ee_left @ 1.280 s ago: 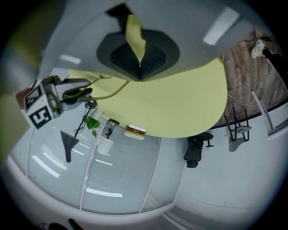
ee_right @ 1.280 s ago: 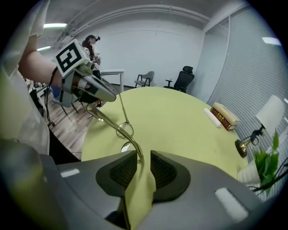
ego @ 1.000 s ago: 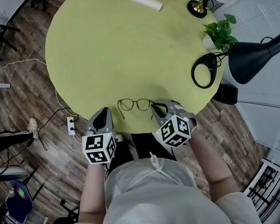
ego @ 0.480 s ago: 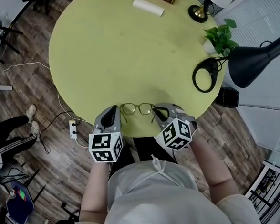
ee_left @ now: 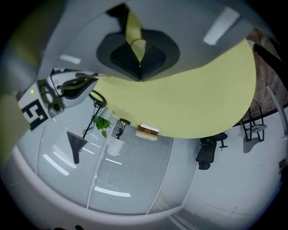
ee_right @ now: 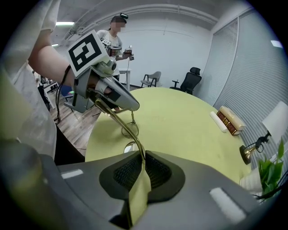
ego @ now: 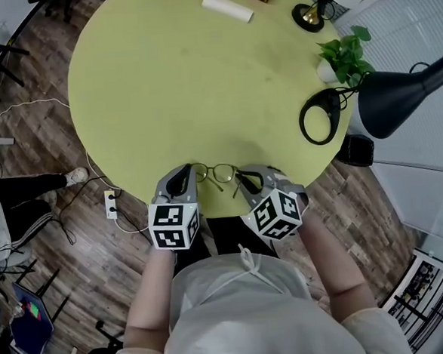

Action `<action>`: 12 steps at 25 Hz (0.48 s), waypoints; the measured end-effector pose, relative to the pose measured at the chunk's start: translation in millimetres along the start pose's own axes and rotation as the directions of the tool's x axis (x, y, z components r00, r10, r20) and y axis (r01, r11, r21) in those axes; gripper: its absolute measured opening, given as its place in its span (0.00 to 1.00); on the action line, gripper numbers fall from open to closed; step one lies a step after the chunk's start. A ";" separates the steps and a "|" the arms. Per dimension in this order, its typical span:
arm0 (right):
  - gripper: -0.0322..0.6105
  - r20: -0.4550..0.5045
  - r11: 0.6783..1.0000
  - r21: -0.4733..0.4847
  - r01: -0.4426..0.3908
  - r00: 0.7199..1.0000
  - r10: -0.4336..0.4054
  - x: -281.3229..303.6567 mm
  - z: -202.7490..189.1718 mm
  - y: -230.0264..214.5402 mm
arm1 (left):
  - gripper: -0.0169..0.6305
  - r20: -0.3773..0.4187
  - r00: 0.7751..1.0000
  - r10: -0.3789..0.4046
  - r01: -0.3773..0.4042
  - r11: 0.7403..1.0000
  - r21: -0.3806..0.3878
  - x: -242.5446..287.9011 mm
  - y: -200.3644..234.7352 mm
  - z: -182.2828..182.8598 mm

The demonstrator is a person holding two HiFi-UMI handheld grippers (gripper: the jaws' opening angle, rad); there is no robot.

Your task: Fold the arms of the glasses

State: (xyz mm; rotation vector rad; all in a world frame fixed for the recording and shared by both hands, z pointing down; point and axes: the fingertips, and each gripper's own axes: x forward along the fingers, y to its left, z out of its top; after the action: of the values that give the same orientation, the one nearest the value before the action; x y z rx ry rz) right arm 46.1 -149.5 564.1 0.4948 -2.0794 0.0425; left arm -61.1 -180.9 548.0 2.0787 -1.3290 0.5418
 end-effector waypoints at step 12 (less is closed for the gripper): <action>0.09 0.006 1.000 0.017 -0.018 1.000 0.018 -1.4 -7.6 -3.4 | 0.04 -0.068 0.998 -0.005 0.007 1.000 0.021 31.7 -9.5 -21.5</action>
State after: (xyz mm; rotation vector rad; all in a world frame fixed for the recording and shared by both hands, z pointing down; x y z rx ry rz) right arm 54.2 -150.5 566.5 0.4872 -2.0904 0.0698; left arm -39.7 -184.2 581.0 2.0620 -1.2829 0.6216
